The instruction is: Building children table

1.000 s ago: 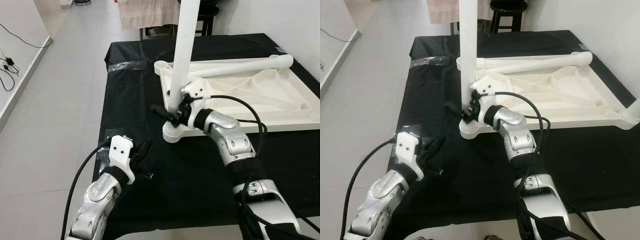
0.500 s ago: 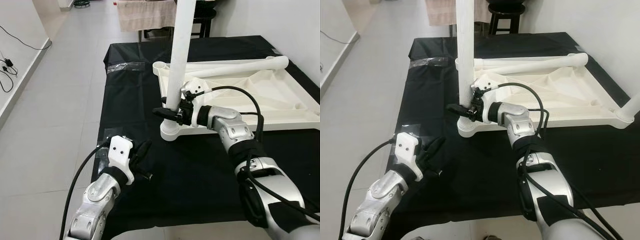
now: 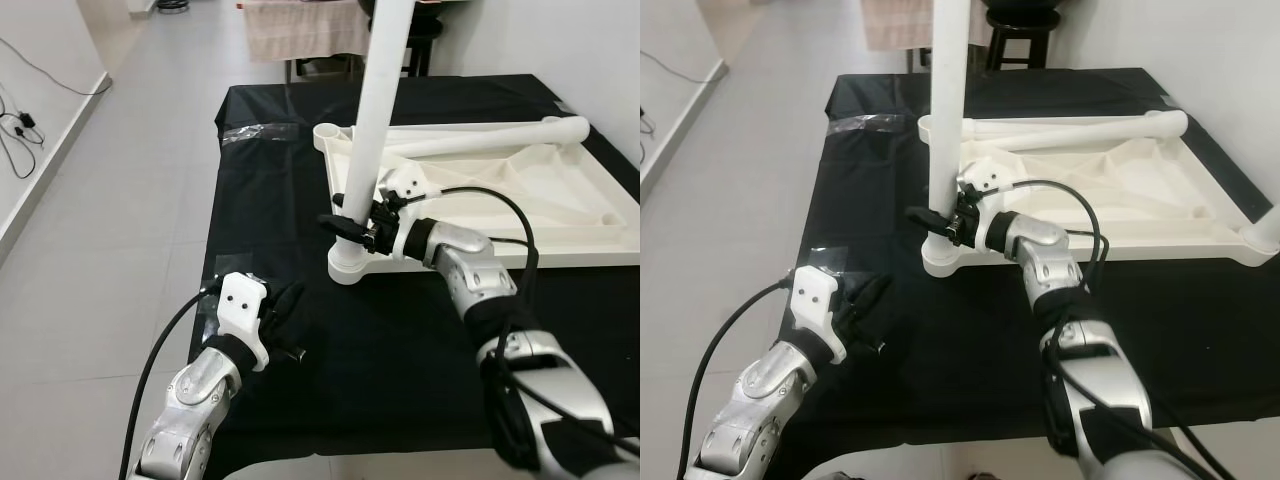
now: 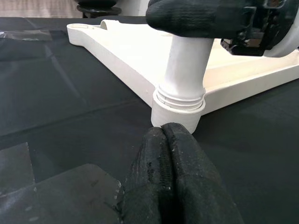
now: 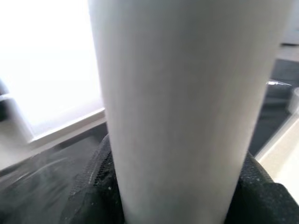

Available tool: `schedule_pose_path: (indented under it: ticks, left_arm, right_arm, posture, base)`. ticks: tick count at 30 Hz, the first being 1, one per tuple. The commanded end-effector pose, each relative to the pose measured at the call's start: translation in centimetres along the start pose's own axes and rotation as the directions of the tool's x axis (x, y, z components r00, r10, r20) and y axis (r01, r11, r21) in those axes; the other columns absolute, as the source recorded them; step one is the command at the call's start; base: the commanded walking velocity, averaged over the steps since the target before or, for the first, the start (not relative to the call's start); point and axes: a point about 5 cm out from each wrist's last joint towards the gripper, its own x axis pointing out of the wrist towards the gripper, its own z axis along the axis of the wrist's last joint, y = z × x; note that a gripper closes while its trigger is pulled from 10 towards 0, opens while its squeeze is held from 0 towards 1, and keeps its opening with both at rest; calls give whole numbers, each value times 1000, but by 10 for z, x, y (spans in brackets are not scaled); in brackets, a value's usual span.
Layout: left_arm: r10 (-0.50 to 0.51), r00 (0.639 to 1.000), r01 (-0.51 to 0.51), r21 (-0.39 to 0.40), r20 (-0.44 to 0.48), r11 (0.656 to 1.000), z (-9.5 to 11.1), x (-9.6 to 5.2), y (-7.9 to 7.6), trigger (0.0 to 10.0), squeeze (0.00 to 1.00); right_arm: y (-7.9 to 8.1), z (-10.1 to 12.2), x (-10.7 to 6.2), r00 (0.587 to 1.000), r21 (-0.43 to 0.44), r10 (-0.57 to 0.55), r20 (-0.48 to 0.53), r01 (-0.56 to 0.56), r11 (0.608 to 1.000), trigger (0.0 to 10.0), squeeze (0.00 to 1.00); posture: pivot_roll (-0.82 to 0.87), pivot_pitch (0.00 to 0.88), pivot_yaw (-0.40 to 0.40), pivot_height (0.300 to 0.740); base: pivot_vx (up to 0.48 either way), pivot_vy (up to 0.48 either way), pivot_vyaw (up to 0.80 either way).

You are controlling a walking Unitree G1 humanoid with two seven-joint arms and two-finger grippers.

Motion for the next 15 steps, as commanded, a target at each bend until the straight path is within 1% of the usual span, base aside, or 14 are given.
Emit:
schedule_pose_path:
  ticks: [1,2,3,4,5,6,7,8,9,10,11,15]
  left_arm:
    - [0,1000,0,-11,-11,1000,-2,-4,1,10000,0]
    - [1,1000,-1,-10,-11,1000,-2,-4,2,10000,0]
    - [1,1000,-1,-10,-11,1000,-2,-4,2,10000,0]
    - [2,1000,-2,-8,-11,1000,-1,-4,2,10000,0]
    - [2,1000,-2,-8,-11,1000,-1,-4,2,10000,0]
    - [3,1000,-3,-7,-12,1000,-1,-4,3,10000,0]
    - [3,1000,-3,-7,-12,1000,-1,-4,3,10000,0]
    - [5,1000,-5,-5,-13,1000,-2,-4,3,10000,0]
    - [5,1000,-5,-5,-13,1000,-2,-4,3,10000,0]
    - [1,1000,-1,-6,-15,1000,-2,-4,3,10000,0]
    - [-2,1000,2,-6,-18,1000,-2,-4,4,10000,0]
    - [0,1000,0,-3,-19,1000,-2,-4,4,10000,0]
  right_arm:
    - [2,-42,-19,863,35,-473,-178,486,873,0,0]
    - [10,-47,-27,816,35,-544,-194,560,828,0,0]
    - [10,-47,-27,816,35,-544,-194,560,828,0,0]
    - [24,-48,-29,823,15,-542,-173,552,834,0,0]
    - [24,-48,-29,823,15,-542,-173,552,834,0,0]
    - [34,-48,-31,829,1,-538,-155,544,839,0,0]
    - [34,-48,-31,829,1,-538,-155,544,839,0,0]
    - [32,-45,-26,842,-12,-522,-134,525,851,0,0]
    - [32,-45,-26,842,-12,-522,-134,525,851,0,0]
    - [25,-43,-23,847,-26,-516,-130,517,856,0,0]
    - [18,-42,-18,846,-27,-517,-133,518,855,0,0]
    - [13,-39,-13,840,-21,-526,-131,529,849,0,0]
  posture:
    - [-5,129,-21,740]
    - [-5,129,-21,740]
    - [-5,129,-21,740]
    - [3,134,-15,740]
    - [3,134,-15,740]
    - [3,134,-13,740]
    - [3,134,-13,740]
    - [-13,126,-1,740]
    - [-13,126,-1,740]
    - [-1,125,-14,740]
    - [2,125,-14,740]
    - [5,128,-7,740]
  base:
    - [0,0,0]
    - [0,0,0]
    - [0,0,0]
    - [0,0,0]
    - [0,0,0]
    - [0,0,0]
    - [0,0,0]
    - [0,0,0]
    - [0,0,0]
    - [0,0,0]
    - [0,0,0]
    - [0,0,0]
